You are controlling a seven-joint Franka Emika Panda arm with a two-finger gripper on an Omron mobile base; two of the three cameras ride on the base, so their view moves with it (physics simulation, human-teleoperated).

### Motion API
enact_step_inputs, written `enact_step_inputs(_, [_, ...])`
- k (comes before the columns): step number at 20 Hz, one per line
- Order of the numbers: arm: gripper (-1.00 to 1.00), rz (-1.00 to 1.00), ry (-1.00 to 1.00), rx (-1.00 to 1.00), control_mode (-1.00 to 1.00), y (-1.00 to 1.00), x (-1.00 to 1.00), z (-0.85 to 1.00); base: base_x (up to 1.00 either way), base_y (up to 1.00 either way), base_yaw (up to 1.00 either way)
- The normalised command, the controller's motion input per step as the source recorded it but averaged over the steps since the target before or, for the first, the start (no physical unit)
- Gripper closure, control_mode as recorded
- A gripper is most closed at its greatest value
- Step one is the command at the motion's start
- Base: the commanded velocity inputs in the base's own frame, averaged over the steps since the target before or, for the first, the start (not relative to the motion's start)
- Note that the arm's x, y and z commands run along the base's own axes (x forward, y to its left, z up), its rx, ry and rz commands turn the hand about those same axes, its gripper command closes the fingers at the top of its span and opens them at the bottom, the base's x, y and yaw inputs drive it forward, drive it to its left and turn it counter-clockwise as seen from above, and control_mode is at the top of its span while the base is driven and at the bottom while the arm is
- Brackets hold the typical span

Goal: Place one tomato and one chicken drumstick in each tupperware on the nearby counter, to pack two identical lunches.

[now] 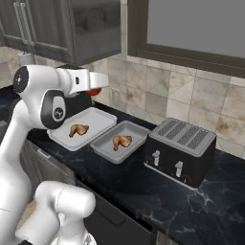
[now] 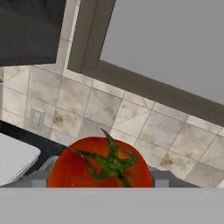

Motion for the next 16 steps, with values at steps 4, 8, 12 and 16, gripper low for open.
enact_step_inputs(4, [1.00,-0.05,0.30,0.02,-1.00,0.00,0.00,-0.41,0.00,0.00,0.00])
enact_step_inputs(8, [1.00,-0.01,0.33,0.11,-1.00,0.00,0.00,-0.49,0.00,0.00,0.00])
enact_step_inputs(12, [1.00,0.00,0.33,0.17,-1.00,-0.04,0.03,-0.60,0.00,0.00,0.00])
enact_step_inputs(16, [1.00,0.00,0.30,0.18,-1.00,-0.01,0.18,-0.57,0.00,0.00,0.00])
